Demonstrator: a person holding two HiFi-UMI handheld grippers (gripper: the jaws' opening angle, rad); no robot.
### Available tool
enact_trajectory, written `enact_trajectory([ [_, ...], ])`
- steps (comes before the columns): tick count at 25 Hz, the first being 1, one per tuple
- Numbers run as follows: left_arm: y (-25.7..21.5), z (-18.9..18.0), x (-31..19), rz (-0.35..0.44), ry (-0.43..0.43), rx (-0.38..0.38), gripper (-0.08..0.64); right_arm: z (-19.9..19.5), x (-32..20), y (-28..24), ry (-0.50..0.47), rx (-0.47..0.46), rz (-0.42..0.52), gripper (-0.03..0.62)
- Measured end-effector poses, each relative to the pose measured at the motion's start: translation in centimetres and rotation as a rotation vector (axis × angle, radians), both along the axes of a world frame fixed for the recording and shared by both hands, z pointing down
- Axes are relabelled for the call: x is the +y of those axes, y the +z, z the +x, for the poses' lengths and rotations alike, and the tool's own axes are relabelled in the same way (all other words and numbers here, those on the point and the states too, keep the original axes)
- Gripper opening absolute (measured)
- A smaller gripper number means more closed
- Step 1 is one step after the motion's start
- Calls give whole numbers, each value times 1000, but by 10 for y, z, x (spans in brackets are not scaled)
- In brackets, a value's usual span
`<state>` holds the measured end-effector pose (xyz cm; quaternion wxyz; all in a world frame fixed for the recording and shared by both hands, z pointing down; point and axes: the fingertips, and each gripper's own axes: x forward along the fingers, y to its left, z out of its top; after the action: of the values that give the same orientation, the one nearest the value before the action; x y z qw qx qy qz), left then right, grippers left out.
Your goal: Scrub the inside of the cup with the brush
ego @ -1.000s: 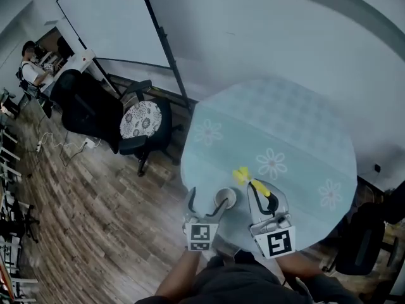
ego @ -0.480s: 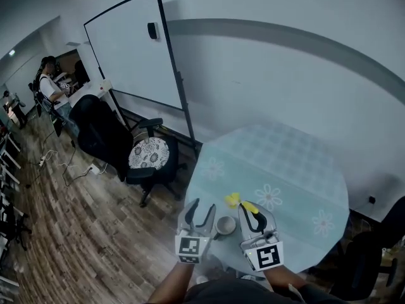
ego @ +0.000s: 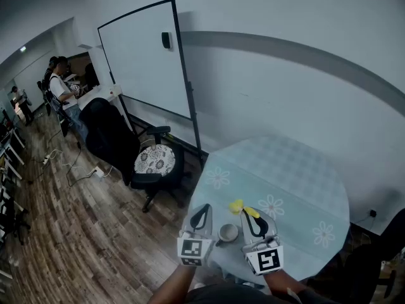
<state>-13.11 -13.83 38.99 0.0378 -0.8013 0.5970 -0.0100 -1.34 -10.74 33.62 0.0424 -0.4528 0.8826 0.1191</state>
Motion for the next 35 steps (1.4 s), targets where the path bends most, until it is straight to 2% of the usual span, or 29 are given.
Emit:
enact_trajectory([
  [11, 4, -8, 1, -16, -49, -11, 8, -4, 2, -12, -14, -21, 28, 38],
  [18, 7, -4, 6, -17, -42, -20, 8, -2, 8, -14, -20, -29, 45, 37],
  [35, 19, 11, 4, -53, -20, -40, 8, 15, -2, -6, 8, -42, 17, 37],
])
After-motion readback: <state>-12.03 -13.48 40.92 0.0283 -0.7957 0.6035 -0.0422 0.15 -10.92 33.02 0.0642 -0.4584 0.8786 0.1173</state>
